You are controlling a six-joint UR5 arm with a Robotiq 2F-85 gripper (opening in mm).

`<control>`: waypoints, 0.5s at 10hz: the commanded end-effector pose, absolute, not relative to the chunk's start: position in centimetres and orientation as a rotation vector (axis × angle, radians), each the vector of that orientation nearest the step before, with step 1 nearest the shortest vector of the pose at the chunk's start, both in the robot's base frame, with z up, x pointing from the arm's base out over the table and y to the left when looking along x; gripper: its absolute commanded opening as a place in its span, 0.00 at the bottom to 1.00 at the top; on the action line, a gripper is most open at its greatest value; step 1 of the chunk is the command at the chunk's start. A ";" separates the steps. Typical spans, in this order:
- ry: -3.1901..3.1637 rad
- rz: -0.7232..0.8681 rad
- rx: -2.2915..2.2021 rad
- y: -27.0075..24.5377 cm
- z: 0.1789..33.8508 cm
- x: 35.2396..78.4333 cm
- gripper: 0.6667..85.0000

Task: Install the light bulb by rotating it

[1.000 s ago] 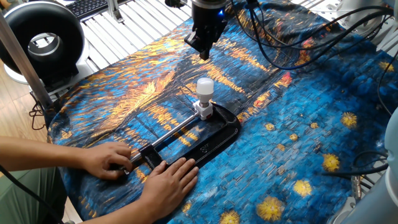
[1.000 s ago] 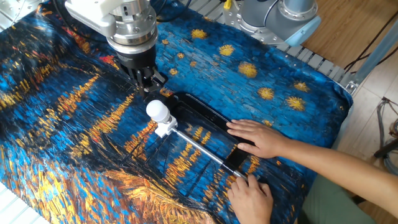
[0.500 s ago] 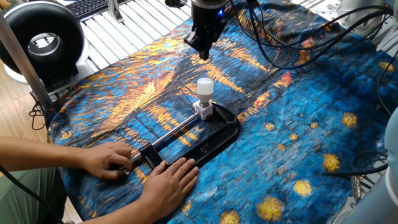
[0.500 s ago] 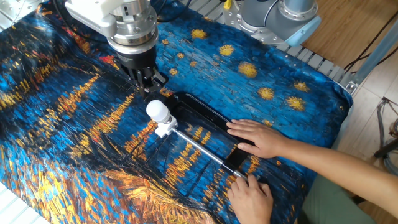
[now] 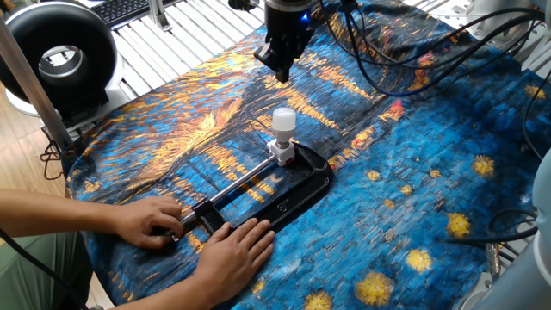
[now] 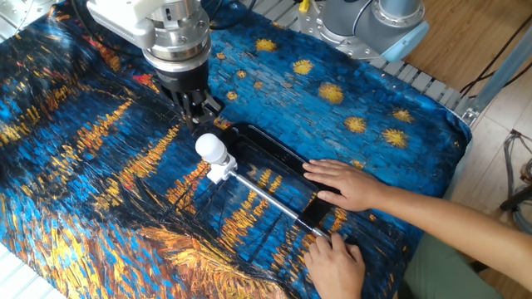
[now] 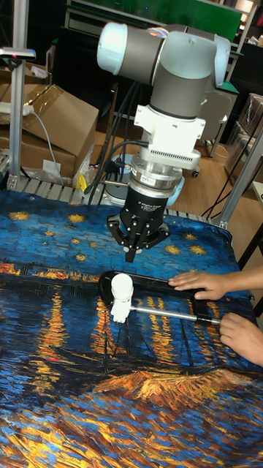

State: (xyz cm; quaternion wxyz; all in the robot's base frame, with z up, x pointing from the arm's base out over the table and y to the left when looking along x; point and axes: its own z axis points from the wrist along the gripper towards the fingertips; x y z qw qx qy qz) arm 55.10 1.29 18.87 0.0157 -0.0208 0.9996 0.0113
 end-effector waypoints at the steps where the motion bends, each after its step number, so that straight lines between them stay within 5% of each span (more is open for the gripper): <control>1: 3.125 0.119 0.009 2.8 18.9 54.5 0.00; 5: 3.124 0.095 0.031 2.5 18.9 54.6 0.00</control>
